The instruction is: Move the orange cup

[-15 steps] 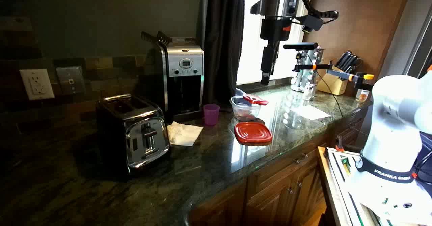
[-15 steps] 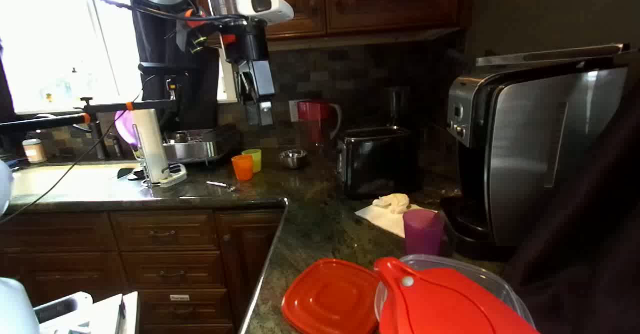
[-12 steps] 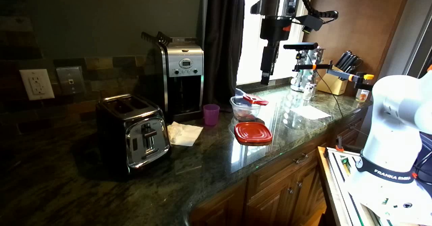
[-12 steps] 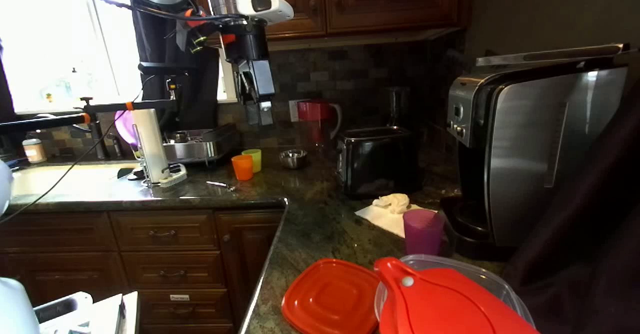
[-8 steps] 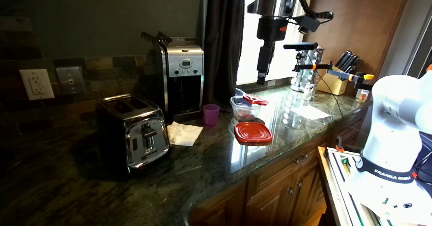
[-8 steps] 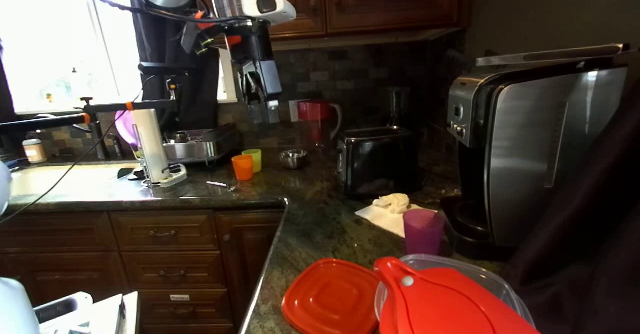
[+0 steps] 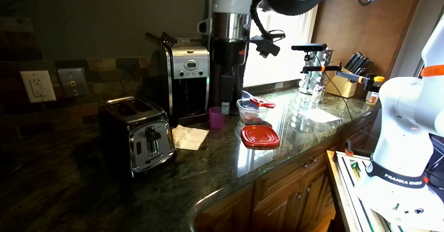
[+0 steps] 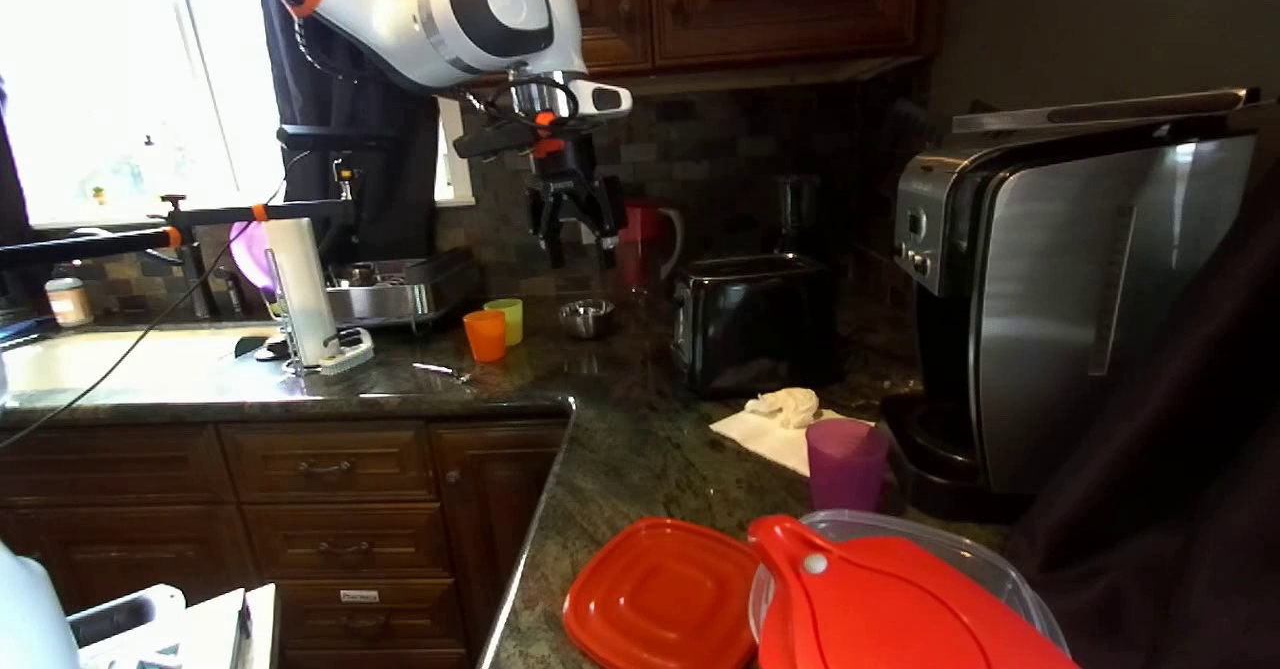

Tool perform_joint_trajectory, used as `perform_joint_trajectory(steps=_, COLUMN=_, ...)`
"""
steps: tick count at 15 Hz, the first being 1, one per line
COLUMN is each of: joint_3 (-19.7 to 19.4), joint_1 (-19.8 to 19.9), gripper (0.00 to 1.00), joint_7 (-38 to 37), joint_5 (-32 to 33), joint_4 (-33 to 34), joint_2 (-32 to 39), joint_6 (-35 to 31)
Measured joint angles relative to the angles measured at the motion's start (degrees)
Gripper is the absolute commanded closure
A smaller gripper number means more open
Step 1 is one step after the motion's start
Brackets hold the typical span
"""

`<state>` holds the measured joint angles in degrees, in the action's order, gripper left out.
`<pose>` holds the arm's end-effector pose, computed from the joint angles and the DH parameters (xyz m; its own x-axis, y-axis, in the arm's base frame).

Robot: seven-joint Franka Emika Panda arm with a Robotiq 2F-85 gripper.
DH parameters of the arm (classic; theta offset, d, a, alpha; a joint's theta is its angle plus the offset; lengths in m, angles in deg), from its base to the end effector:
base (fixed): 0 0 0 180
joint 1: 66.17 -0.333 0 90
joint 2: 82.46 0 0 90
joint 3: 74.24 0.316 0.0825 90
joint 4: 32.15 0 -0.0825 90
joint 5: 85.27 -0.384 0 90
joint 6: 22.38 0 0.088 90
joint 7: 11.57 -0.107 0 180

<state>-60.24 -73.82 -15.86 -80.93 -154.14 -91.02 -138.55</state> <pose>0.4774 0.1889 0.4761 0.9431 0.3290 0.0488 0.3229 -0.9409 0.1018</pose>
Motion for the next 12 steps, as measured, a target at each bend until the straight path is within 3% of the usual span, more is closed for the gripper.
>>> perform_joint_trajectory(steps=5, joint_3=2.0, joint_1=-5.1, gripper=0.0, joint_7=3.5, joint_5=-1.3, joint_4=10.9, joint_2=13.7, joint_6=3.6)
perform_joint_trajectory(steps=9, joint_3=2.1, joint_1=-5.7, gripper=0.0, joint_7=4.2, joint_5=-1.3, joint_4=13.1, joint_2=15.1, joint_6=5.0)
perform_joint_trajectory(steps=12, joint_3=2.2, joint_1=-6.4, gripper=0.0, joint_7=5.0, joint_5=-1.3, joint_4=12.9, joint_2=16.4, joint_6=-2.7)
